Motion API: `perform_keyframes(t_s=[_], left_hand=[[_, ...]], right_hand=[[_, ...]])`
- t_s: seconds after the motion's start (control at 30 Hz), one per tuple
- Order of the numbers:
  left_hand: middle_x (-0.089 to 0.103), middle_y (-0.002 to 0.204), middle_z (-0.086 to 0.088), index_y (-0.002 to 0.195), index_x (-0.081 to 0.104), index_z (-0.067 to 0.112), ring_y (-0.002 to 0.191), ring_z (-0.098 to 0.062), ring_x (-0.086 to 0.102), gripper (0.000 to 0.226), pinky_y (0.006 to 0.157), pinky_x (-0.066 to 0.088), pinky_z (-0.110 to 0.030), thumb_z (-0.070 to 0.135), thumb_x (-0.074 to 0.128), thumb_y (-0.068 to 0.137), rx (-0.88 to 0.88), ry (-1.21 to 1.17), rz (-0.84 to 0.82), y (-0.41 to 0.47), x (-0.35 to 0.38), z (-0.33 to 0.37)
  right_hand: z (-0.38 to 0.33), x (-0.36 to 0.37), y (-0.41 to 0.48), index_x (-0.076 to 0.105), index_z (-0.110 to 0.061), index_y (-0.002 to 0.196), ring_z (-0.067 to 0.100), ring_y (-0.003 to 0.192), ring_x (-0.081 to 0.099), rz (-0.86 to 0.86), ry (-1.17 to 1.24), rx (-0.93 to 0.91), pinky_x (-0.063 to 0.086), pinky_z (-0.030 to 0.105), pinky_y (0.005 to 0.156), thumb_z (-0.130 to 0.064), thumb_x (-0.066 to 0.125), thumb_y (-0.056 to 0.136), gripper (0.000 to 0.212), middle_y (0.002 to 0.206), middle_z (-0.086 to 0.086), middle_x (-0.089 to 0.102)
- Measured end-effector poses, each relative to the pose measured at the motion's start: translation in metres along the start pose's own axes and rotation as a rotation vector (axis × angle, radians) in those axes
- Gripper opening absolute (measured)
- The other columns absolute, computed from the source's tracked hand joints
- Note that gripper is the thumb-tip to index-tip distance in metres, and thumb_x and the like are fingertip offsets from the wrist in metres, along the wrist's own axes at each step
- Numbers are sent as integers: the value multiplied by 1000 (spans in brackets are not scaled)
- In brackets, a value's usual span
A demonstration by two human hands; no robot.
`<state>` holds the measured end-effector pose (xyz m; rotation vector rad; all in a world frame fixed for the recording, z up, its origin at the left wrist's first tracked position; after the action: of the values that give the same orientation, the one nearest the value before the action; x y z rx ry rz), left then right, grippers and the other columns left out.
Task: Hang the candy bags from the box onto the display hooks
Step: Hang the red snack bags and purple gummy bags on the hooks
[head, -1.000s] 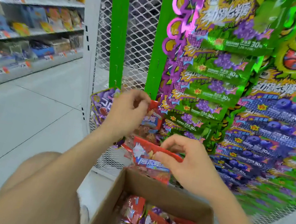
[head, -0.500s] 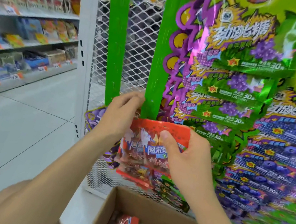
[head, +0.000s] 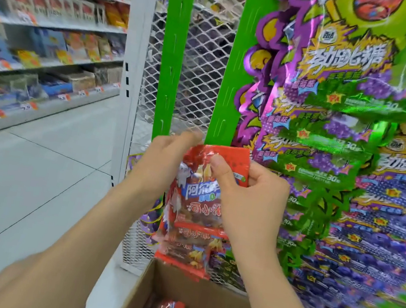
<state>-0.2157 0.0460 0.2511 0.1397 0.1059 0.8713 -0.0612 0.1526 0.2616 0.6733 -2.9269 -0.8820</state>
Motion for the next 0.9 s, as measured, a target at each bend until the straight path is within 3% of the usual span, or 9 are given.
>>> perform_keyframes(t_s=[0.1,0.2,0.3,0.37,0.47,0.53,0.63,0.77,0.9], left_hand=[[82,91,-5,81,81,16,90,-23,78,31,95,57,-43,35,65,100,57,-26,20,-4,2,7],[77,91,-21,82,76,8,88,-33,76,32,89,58,-54,32,68,102,111,-25,17,-7,4,10],[78,95,-25,91,77,5,96,-45,75,32,88,59,-61,34,69,101,112,-46,18,-6,6,8],[79,91,-18,88,78,10,92,-39,77,27,85,61,-52,31,70,101,108,-20,15,-5,7,7],[75,76,-2,79,76,16,72,-16,71,25,70,55,-31,25,69,101,126,41,-9,-4,9,6],[73,73,1,81,75,18,70,-12,67,25,67,53,-29,26,67,103,155,83,-38,-6,13,8],[72,74,1,86,76,18,72,-9,64,27,67,52,-32,30,62,106,240,142,-61,-11,18,14],[75,93,-19,98,77,13,82,-14,65,30,81,56,-52,35,60,108,273,147,-73,-15,18,16],[79,97,-14,103,77,14,95,-29,76,28,91,58,-58,34,59,108,231,144,-77,-15,15,13]], right_hand=[[-1,-2,1,74,-9,76,24,54,48,82,-27,-10,51,48,56,-53,79,86,45,62,6,70],[-1,-2,1,75,-13,74,31,56,57,109,-24,14,51,45,55,-45,80,89,35,61,0,71],[3,-3,2,75,-15,70,12,49,49,116,7,66,50,40,52,-40,81,90,32,58,-2,70],[7,-3,3,76,-14,70,11,50,50,104,-6,93,51,40,52,-40,81,90,33,59,-2,71],[8,-5,0,75,-10,71,21,48,51,84,-90,74,51,45,53,-44,79,90,39,57,1,69],[5,-8,-3,74,-11,73,29,52,56,88,-138,33,51,45,54,-47,77,90,40,57,0,68],[-7,-10,-7,73,-15,77,23,53,56,91,-134,-44,50,45,55,-47,74,93,35,59,-3,67],[-17,-13,-10,72,-16,78,17,54,56,104,-145,-94,49,41,59,-43,74,95,32,59,-5,66],[-10,-11,-7,72,-15,77,15,52,53,97,-161,-72,48,40,57,-43,74,94,34,58,-5,65]])
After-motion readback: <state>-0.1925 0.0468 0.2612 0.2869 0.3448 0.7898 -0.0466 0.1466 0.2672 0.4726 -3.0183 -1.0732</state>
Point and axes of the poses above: each hand's wrist, its own y-axis towards the middle knuckle, its own x-axis out of the palm, z = x × y, the point moved 10 cm from there along y, towards the middle knuckle
